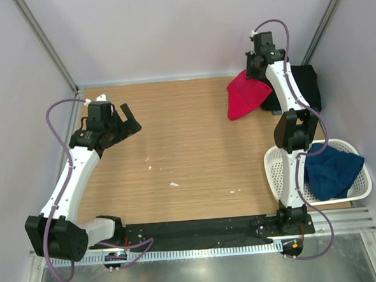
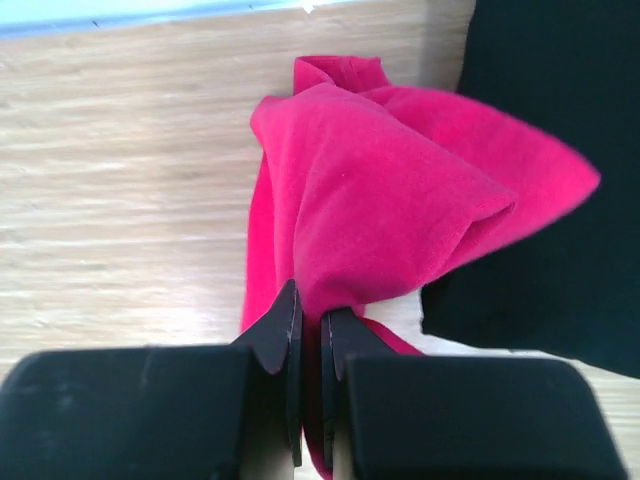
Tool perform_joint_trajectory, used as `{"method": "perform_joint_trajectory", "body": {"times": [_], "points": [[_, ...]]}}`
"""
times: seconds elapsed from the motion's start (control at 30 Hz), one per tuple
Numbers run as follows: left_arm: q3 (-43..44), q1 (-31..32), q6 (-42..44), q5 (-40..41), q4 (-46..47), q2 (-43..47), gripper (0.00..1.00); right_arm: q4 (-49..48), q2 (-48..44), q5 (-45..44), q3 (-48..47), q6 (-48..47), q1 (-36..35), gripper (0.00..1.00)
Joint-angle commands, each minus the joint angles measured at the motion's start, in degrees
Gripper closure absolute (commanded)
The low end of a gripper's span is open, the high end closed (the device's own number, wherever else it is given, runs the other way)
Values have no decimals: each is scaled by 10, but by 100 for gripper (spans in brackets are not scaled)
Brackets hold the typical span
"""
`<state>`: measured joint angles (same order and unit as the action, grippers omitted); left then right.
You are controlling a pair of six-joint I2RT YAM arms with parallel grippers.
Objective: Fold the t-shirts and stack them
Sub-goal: Neatly place the folded tshirt to the corner
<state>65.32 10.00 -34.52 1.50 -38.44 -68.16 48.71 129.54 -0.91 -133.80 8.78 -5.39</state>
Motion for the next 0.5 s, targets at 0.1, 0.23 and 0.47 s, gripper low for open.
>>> {"method": "perform_joint_trajectory", "body": {"times": [0.1,0.23,0.47], "points": [[23,-3,-5,-12,-5,-17,0,20,-30,-9,-56,-62,29,99],[31,-4,-5,-11,-13,-24,0,15,-33,43,-82,-96,46,99],[40,-5,-8,-11,-25,-35,0,-1,-31,51,-124,-134,87,99]]}}
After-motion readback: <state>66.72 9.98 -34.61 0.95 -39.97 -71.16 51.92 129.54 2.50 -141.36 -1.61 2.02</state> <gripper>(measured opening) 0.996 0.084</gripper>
